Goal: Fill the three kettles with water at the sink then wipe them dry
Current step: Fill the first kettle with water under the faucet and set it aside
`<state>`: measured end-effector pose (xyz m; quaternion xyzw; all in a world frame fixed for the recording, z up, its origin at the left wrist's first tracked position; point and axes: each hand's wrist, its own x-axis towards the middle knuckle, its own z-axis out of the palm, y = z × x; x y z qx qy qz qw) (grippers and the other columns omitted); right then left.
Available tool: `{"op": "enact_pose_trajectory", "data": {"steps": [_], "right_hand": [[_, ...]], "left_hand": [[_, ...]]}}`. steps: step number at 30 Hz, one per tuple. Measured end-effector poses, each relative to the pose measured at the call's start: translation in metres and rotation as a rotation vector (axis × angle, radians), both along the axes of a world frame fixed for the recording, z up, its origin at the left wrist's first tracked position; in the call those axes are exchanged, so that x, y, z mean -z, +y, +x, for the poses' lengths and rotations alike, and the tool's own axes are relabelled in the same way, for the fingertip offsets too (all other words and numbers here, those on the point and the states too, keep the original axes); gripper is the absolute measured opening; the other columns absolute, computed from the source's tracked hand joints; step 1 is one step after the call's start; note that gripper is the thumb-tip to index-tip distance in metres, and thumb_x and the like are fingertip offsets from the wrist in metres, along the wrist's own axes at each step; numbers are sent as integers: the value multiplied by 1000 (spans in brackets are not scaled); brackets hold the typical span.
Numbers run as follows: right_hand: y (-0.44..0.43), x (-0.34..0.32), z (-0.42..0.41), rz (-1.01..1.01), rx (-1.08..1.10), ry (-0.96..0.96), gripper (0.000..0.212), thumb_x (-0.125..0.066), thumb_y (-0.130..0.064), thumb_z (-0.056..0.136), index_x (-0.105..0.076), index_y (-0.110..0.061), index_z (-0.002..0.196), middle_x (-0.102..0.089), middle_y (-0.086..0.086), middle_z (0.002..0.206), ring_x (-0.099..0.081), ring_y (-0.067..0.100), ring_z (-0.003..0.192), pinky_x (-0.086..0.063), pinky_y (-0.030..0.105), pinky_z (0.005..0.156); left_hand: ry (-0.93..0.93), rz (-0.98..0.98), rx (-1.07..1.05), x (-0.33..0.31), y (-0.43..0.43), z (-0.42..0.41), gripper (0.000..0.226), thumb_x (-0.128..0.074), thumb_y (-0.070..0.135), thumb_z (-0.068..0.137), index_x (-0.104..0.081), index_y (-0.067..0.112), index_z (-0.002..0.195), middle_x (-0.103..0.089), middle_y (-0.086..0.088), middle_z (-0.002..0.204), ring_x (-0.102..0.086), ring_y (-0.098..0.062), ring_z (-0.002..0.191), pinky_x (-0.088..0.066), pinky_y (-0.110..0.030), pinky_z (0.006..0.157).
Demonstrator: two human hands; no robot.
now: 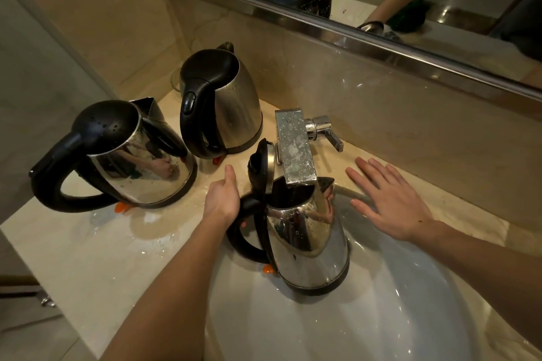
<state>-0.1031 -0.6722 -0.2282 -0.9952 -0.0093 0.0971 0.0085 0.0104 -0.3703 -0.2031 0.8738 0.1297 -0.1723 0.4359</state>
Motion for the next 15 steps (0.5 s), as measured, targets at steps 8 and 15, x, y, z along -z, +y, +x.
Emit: {"op": "enact_pose_trajectory", "data": {"steps": [8, 15], "right_hand": [[-1, 1, 0, 0, 6, 2, 70, 10, -69, 90, 7, -38, 153, 7, -6, 163, 10, 13, 149, -1, 40, 122], [-2, 3, 0, 2, 3, 0, 67, 4, -67, 92, 7, -38, 153, 8, -6, 162, 12, 12, 149, 1, 39, 122]], "left_hand": [[24, 15, 1, 0, -1, -1, 55, -17, 51, 105, -46, 13, 79, -52, -12, 82, -48, -17, 72, -34, -34, 80], [35, 19, -21, -4, -4, -2, 53, -18, 52, 105, -39, 19, 70, -49, -6, 76, -43, -12, 67, -32, -35, 83]]}}
